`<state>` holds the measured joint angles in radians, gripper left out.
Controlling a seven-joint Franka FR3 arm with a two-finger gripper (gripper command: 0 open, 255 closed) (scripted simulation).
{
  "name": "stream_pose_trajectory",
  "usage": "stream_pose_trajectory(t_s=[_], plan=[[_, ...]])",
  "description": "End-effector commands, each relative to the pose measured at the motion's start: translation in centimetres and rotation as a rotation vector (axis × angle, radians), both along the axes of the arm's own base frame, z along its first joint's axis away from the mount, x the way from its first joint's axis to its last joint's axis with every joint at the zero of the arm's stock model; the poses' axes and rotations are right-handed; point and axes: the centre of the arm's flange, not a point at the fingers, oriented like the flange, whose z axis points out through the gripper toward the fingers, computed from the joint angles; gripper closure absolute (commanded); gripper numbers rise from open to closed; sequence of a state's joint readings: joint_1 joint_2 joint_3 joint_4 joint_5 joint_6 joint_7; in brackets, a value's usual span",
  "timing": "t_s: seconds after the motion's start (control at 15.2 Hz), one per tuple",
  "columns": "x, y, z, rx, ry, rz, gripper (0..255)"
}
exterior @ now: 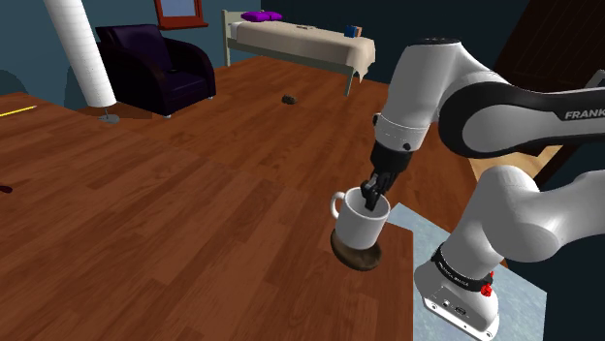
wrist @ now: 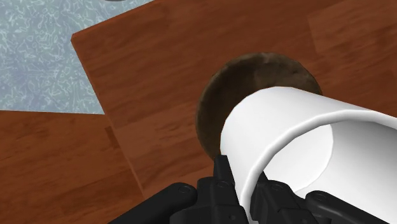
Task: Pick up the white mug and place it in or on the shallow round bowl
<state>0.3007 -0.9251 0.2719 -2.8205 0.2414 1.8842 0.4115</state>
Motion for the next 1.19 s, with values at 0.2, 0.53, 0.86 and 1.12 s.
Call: stream_pose_trajectory(t_s=[0.2,0.53,0.86,1.12], plan=[[-0.1,0.1,-2.9,0.0,-0.001,0.0,255],[-0.1,0.1,-2.9,0.0,-0.001,0.0,255],[-0.1,0.1,-2.9,0.0,-0.001,0.0,0],[-0.1,0.1,-2.9,0.0,-0.001,0.0,0]])
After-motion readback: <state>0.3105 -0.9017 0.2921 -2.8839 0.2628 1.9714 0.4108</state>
